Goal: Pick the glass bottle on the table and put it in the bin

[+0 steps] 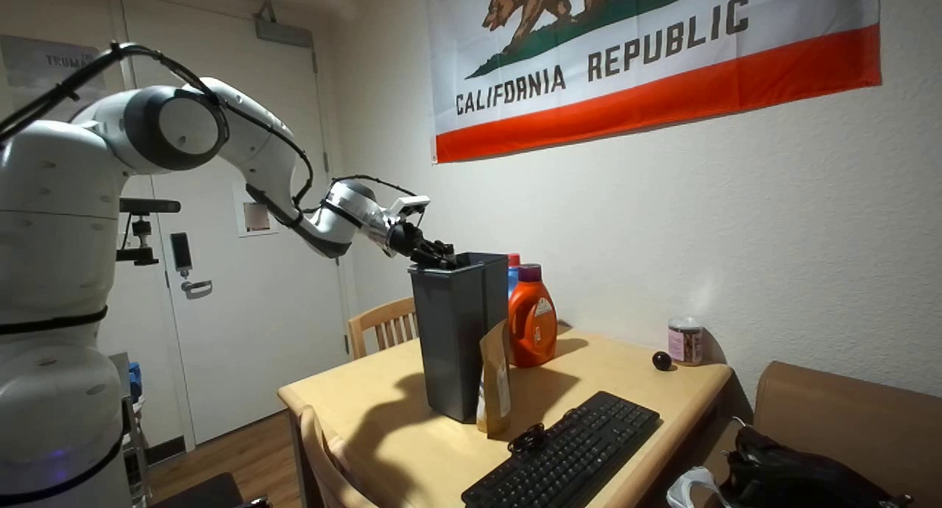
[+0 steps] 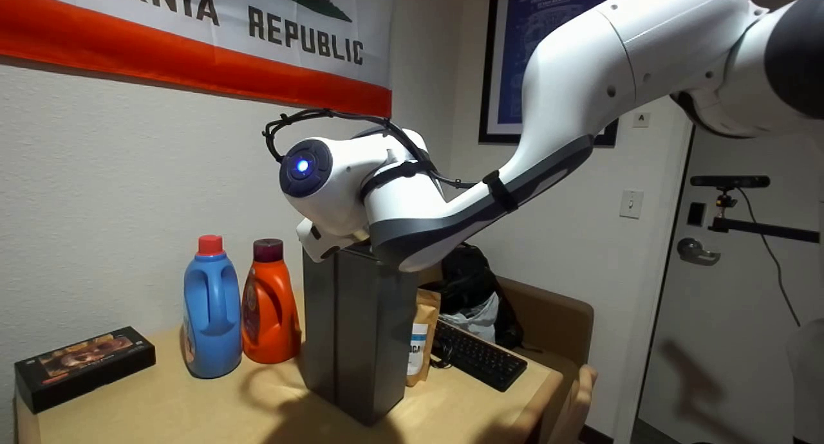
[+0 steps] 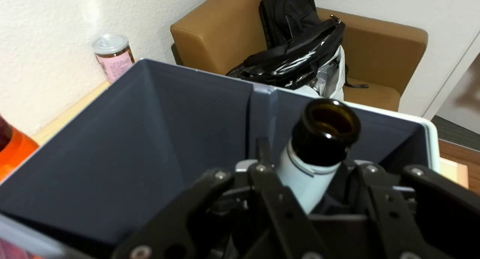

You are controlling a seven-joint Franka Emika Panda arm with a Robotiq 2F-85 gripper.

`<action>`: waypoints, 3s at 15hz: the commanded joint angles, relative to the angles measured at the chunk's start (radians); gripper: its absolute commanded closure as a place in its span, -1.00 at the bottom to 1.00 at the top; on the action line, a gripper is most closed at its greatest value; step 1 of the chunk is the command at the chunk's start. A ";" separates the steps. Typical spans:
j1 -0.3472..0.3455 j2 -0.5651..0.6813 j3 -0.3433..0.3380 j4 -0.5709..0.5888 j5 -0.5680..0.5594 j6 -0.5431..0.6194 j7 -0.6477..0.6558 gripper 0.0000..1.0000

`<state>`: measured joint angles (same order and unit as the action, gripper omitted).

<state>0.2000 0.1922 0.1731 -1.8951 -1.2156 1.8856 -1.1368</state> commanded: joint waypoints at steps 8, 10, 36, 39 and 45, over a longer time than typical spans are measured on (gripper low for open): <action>-0.027 0.014 0.001 0.007 0.030 -0.001 -0.036 0.80; -0.031 0.013 0.001 0.004 0.033 0.003 -0.040 0.80; -0.014 -0.122 0.015 -0.057 0.017 0.000 0.004 -1.00; 0.003 -0.216 0.026 -0.085 0.020 -0.021 -0.007 -1.00; 0.066 -0.398 0.087 -0.196 0.034 -0.144 -0.041 -1.00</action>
<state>0.2403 -0.1055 0.2359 -2.0024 -1.1913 1.7962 -1.1569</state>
